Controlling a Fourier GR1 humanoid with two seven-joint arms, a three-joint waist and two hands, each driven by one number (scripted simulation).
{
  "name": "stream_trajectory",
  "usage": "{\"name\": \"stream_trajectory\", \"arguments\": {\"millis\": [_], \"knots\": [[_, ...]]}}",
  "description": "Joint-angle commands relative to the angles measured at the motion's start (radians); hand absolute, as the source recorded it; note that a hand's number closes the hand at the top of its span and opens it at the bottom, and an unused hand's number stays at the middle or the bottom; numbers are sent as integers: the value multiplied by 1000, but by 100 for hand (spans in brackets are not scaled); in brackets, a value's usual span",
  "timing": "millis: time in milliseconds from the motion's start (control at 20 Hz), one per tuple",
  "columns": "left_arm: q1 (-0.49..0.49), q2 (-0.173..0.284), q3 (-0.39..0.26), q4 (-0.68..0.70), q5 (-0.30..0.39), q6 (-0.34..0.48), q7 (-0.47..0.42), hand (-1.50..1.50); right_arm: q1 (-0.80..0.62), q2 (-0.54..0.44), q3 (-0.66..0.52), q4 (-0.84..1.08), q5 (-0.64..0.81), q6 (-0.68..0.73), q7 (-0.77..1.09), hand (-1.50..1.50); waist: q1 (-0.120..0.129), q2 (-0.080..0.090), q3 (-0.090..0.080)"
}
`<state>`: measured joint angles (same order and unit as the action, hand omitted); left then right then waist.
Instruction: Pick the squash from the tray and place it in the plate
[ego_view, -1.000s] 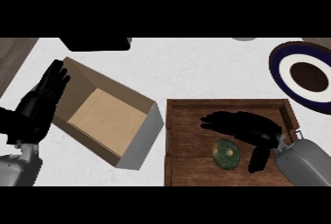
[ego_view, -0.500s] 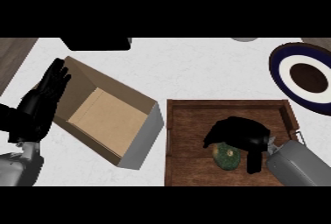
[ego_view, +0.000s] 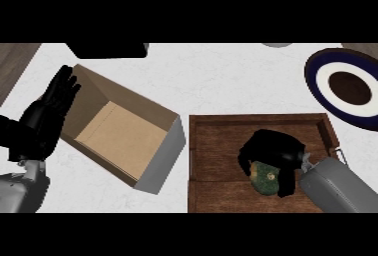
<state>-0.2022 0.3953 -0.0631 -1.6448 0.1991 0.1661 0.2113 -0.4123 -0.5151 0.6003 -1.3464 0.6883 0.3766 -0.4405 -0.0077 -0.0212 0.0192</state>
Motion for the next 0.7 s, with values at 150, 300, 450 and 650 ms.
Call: {"name": "stream_trajectory", "arguments": {"millis": [150,300,450,650], "knots": [[72,-15,-7,45,1,11,43,0,-42,126,-410,210,-205,-110,375,150,-18,52,-19],[76,-2,-6,30,11,-11,54,0,-166,178,-525,249,-207,-226,563,150,27,43,-22],[68,-29,-27,69,-11,1,40,0,-261,166,-566,278,-122,-362,688,150,23,46,-23],[84,-17,-21,58,-8,-18,37,0,-374,128,-628,257,-9,-571,808,150,27,36,-23]]}}
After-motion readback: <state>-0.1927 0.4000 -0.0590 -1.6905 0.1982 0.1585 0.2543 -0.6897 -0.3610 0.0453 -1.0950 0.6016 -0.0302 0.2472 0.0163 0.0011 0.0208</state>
